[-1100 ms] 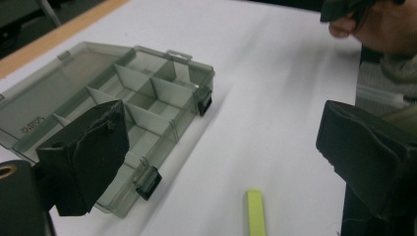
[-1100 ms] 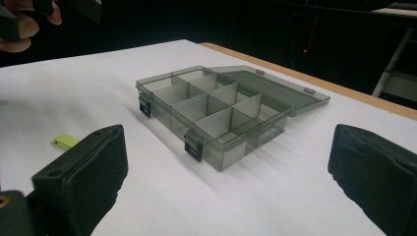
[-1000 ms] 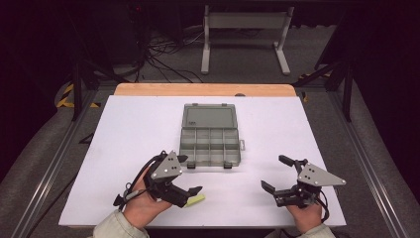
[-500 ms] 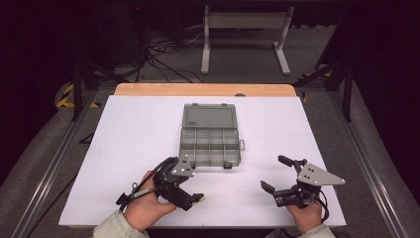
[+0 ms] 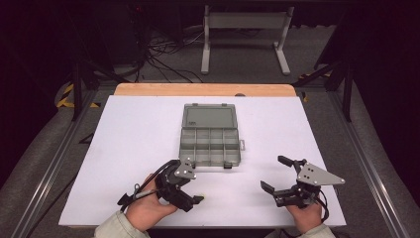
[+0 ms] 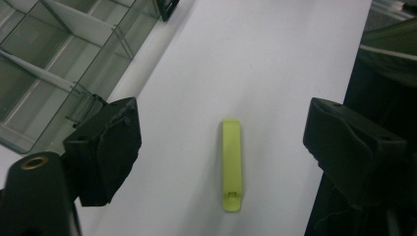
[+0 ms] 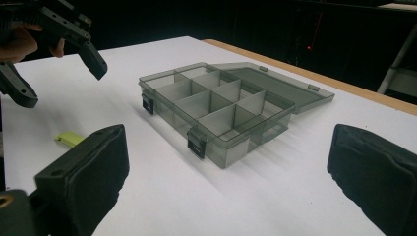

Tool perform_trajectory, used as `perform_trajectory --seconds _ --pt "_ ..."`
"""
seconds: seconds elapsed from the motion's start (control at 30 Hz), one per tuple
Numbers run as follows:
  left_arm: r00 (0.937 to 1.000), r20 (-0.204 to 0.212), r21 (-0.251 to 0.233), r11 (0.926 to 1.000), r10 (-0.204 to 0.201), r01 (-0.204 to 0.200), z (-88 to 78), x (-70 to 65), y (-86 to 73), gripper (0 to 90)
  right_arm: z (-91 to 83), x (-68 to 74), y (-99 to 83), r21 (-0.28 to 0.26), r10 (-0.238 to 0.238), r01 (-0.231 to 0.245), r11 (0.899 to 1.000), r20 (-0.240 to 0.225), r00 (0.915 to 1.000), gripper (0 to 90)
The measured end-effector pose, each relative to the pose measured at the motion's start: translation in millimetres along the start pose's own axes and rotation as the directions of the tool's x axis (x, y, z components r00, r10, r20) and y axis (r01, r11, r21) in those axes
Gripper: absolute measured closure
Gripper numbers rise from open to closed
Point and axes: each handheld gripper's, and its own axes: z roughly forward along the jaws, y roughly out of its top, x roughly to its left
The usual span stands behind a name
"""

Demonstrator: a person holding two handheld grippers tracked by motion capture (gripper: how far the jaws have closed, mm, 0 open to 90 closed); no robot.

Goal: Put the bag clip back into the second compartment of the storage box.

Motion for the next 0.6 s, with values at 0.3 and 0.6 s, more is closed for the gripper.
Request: perform_trajectory --seconds 0.3,0.6 --pt "0.9994 0.031 0.038 0.9992 -0.015 0.014 18.1 3.5 -6.5 22.8 0.3 -0.6 -0.3 0.003 0.002 -0.002 1.000 -0.005 1.0000 2.8" --pt "0.9982 0.053 0.075 0.9969 -0.029 0.025 30.0 4.5 -10.1 27.5 1.2 -0.6 -0.7 0.008 0.005 -0.005 1.000 -0.012 0.9999 3.0"
